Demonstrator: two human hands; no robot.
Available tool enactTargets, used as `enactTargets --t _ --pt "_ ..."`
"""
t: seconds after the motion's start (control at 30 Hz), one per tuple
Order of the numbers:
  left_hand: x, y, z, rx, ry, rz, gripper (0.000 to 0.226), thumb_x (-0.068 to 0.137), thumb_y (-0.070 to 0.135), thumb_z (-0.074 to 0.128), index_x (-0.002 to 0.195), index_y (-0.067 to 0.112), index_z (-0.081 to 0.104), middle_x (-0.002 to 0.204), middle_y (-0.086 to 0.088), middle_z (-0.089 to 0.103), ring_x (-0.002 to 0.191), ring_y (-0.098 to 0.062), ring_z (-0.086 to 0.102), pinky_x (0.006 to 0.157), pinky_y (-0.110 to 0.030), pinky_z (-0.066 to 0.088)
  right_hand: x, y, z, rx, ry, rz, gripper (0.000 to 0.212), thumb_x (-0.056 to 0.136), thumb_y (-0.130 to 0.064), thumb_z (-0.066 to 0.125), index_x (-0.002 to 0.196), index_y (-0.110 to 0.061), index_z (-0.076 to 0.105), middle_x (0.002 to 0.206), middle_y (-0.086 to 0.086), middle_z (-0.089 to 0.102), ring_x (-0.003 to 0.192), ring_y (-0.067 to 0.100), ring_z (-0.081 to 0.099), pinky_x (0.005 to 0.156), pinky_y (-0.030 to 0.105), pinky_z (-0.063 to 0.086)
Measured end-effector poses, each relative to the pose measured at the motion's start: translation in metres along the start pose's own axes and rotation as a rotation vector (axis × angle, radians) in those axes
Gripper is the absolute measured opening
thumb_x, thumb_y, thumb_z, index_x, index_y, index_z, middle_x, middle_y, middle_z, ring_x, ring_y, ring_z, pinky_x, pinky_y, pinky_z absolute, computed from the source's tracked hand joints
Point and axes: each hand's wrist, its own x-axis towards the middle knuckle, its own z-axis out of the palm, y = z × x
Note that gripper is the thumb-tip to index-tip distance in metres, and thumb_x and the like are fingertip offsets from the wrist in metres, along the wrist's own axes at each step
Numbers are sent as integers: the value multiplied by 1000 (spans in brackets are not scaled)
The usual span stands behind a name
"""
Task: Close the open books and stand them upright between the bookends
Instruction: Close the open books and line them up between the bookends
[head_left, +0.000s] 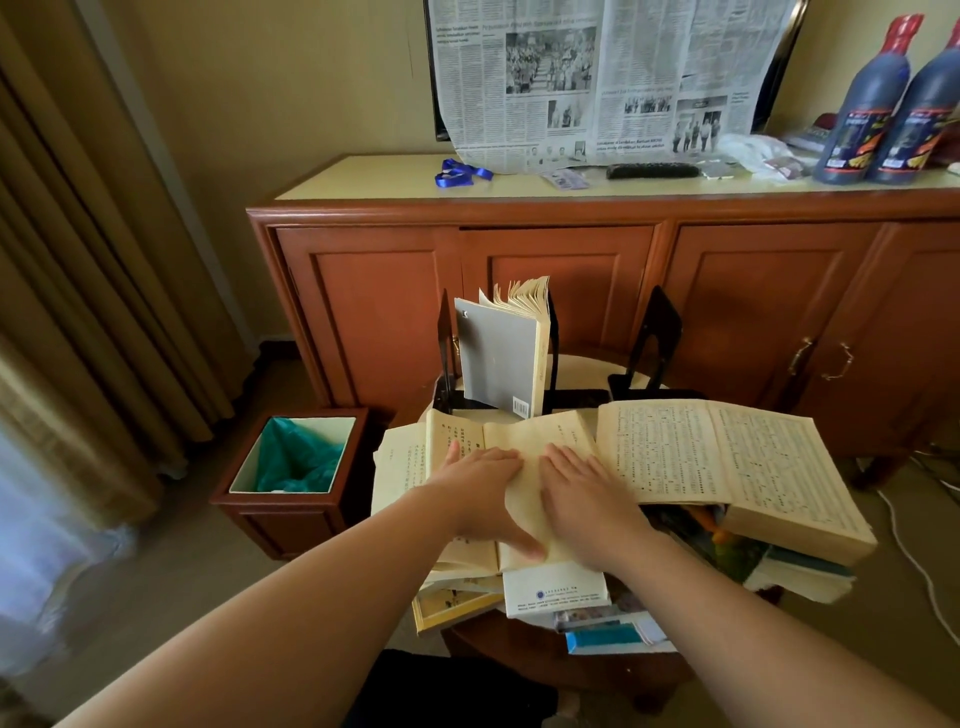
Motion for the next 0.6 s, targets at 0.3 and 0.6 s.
enactTargets --t 0.3,0.6 --pt "-22 -1 5 -141 281 -90 140 53 81 85 166 32 17 173 6 13 158 -22 10 130 -51 10 -38 -3 3 175 -17 21 59 113 -36 18 166 -14 5 174 2 -8 158 14 -12 129 39 -5" --pt "-44 -11 -8 -908 176 -516 77 98 75 43 145 15 56 121 -3 65 108 -24 62 89 -38 55 -50 -14 -18 512 5 177 69 104 -65 27 162 -29 14 167 -4 24 152 26 22 123 51 27"
